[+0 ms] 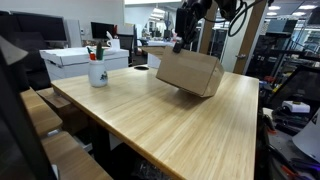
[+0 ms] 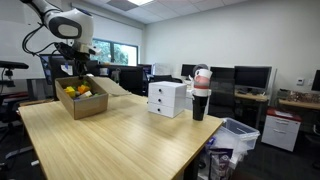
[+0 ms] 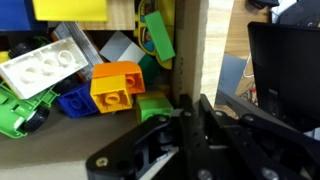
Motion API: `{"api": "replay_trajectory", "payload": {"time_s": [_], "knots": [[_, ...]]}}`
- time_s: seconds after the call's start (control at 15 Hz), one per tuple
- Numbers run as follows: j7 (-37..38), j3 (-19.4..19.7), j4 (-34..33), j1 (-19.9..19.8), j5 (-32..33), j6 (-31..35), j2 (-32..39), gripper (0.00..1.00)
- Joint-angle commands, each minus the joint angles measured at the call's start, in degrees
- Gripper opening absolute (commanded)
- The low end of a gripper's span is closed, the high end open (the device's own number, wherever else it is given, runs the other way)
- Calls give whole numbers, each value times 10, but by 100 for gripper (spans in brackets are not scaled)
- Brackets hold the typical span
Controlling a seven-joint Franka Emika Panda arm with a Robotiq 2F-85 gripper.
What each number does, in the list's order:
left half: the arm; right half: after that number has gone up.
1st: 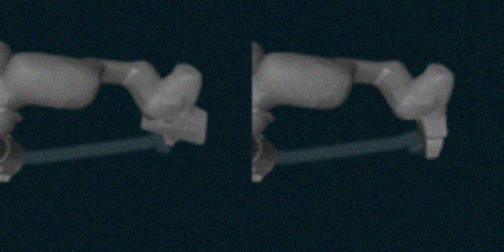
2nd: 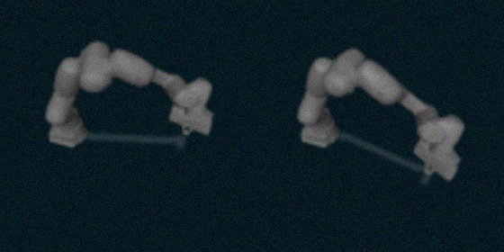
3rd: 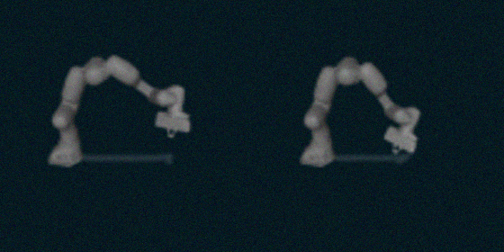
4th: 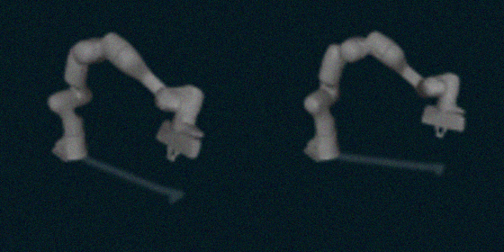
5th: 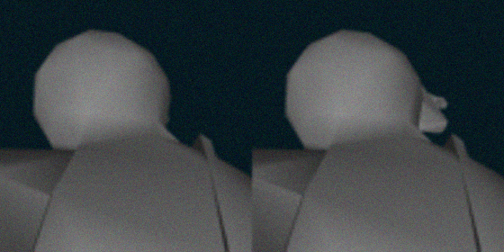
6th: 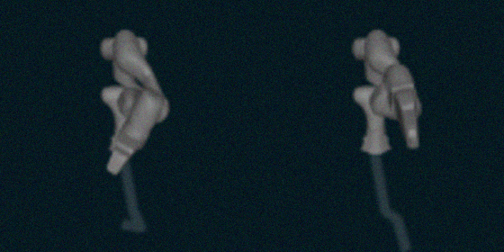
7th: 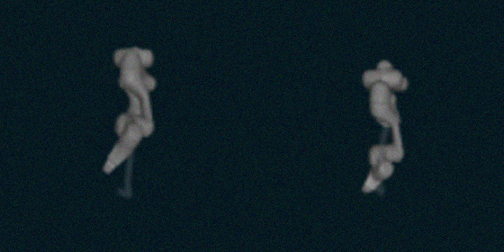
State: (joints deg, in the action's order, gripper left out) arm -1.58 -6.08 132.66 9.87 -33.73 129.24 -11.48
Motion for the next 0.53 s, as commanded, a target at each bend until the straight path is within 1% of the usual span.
{"api": "replay_trajectory", "payload": {"time_s": [0.0,0.33,0.47], "knots": [[1,-3,8,10,-56,19,-20,4],[-16,-8,7,16,-101,31,-27,4],[-12,-9,7,17,-111,33,-30,4]]}}
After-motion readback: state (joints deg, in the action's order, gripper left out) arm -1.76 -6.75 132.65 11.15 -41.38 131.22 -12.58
